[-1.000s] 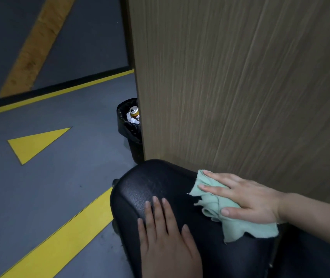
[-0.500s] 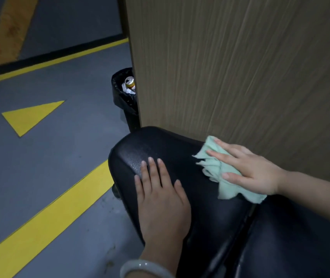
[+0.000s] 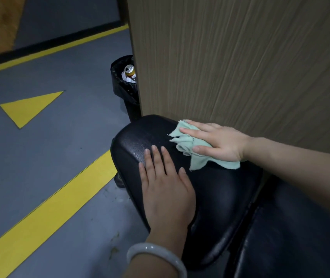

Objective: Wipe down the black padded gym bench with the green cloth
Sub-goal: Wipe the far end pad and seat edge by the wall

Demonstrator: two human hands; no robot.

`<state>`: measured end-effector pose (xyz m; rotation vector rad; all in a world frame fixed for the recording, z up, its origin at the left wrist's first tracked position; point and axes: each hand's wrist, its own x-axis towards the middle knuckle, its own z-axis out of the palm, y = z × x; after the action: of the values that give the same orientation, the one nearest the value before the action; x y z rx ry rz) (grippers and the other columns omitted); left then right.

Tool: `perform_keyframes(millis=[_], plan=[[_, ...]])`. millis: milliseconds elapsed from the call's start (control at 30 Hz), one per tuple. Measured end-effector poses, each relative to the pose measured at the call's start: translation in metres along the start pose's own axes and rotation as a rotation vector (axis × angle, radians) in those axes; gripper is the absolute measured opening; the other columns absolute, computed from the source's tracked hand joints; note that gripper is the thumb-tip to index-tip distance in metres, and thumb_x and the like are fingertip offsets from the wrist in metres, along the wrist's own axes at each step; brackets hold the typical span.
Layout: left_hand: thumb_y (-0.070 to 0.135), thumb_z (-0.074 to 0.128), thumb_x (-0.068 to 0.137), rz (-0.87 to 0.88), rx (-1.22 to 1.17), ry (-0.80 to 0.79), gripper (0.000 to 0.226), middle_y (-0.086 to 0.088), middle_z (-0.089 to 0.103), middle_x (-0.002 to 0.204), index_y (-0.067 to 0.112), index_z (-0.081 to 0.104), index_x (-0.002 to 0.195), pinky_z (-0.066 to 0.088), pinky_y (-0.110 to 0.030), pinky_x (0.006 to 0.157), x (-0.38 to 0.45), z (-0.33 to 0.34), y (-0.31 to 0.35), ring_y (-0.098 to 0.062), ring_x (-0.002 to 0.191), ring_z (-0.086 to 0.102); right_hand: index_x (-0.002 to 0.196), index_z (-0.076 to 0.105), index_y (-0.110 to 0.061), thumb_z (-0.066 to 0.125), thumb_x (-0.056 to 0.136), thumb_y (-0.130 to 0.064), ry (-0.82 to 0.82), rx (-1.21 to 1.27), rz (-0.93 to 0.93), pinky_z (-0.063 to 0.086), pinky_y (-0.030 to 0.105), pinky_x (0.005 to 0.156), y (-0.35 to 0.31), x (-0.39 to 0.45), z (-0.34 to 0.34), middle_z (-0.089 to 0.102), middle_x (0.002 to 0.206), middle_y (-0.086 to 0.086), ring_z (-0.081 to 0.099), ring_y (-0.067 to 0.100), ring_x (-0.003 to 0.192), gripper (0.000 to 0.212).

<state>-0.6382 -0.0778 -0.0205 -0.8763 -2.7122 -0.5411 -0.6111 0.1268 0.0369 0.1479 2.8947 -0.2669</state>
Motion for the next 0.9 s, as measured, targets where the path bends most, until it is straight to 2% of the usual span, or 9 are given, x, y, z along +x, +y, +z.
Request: perform_keyframes(millis=[133,233,300,400,567,667,733,800,900], plan=[[0.033,0.024,0.094,-0.005,-0.027,0.004,0.062,-0.018,0.036,0.150,-0.001,0.037,0.143,0.011,-0.044,0.114,0.001,-0.002,0.000,-0.030,0.142,0.027,0.138,-0.007,-0.066,0.007,0.078,-0.080,0.067,0.008,0.106,0.026,0.048,0.111,0.002,-0.050,0.013,-0.019,0.154,-0.029,0.002,0.013,0.145,0.064],[0.034,0.025,0.094,-0.015,-0.063,0.010,0.062,-0.018,0.034,0.151,-0.001,0.036,0.144,0.007,-0.042,0.115,0.001,-0.002,0.001,-0.030,0.143,0.025,0.134,-0.007,-0.070,0.010,0.075,-0.081,0.060,0.081,0.179,0.026,0.044,0.110,0.001,-0.083,0.020,-0.024,0.151,-0.032,-0.008,0.010,0.145,0.062],[0.034,0.025,0.094,-0.019,-0.062,0.004,0.062,-0.018,0.034,0.150,0.000,0.036,0.144,0.008,-0.043,0.115,0.000,-0.001,0.000,-0.030,0.143,0.025,0.134,-0.005,-0.070,0.012,0.074,-0.082,0.036,0.099,0.183,0.028,0.040,0.109,0.003,-0.084,0.020,-0.024,0.150,-0.032,-0.006,0.009,0.144,0.063],[0.033,0.025,0.094,-0.014,-0.052,-0.002,0.061,-0.019,0.035,0.149,-0.001,0.037,0.143,0.010,-0.044,0.114,0.000,-0.001,0.000,-0.031,0.142,0.027,0.137,-0.003,-0.068,0.016,0.075,-0.084,0.010,0.143,0.184,0.022,0.041,0.115,0.015,-0.062,0.011,-0.016,0.155,-0.027,0.007,0.014,0.144,0.066],[0.033,0.025,0.094,-0.004,-0.060,-0.002,0.061,-0.020,0.036,0.149,-0.001,0.037,0.143,0.011,-0.045,0.114,0.000,0.000,0.001,-0.032,0.141,0.027,0.136,-0.001,-0.070,0.017,0.076,-0.084,0.047,0.236,0.210,0.021,0.043,0.117,0.021,-0.040,0.008,0.008,0.159,-0.017,0.014,0.009,0.145,0.064],[0.033,0.025,0.094,-0.007,-0.080,-0.001,0.061,-0.020,0.035,0.149,-0.001,0.037,0.143,0.009,-0.044,0.115,-0.001,-0.001,0.001,-0.032,0.142,0.026,0.136,-0.002,-0.070,0.011,0.073,-0.088,0.115,0.212,0.350,0.023,0.047,0.115,0.008,-0.050,0.016,0.006,0.159,-0.019,0.020,0.020,0.144,0.066],[0.033,0.025,0.094,-0.012,-0.093,0.003,0.061,-0.020,0.034,0.150,-0.001,0.037,0.143,0.009,-0.044,0.115,0.000,-0.002,0.001,-0.032,0.142,0.026,0.139,0.001,-0.066,0.016,0.080,-0.083,0.155,0.235,0.474,0.027,0.045,0.111,-0.004,-0.057,0.020,0.002,0.159,-0.021,0.018,0.022,0.142,0.064],[0.033,0.025,0.094,-0.018,-0.098,-0.001,0.062,-0.019,0.033,0.150,-0.001,0.036,0.144,0.007,-0.044,0.115,0.000,-0.002,0.001,-0.031,0.143,0.025,0.142,0.004,-0.062,0.021,0.085,-0.075,0.203,0.259,0.595,0.029,0.047,0.106,-0.021,-0.060,0.025,-0.002,0.158,-0.022,0.014,0.024,0.141,0.062],[0.034,0.023,0.095,-0.020,-0.091,-0.013,0.062,-0.018,0.032,0.151,-0.001,0.034,0.144,0.006,-0.043,0.115,-0.001,-0.003,0.000,-0.030,0.143,0.023,0.144,0.002,-0.059,0.020,0.085,-0.074,0.252,0.294,0.743,0.028,0.053,0.105,-0.049,-0.064,0.034,-0.011,0.159,-0.020,0.001,0.031,0.143,0.063]])
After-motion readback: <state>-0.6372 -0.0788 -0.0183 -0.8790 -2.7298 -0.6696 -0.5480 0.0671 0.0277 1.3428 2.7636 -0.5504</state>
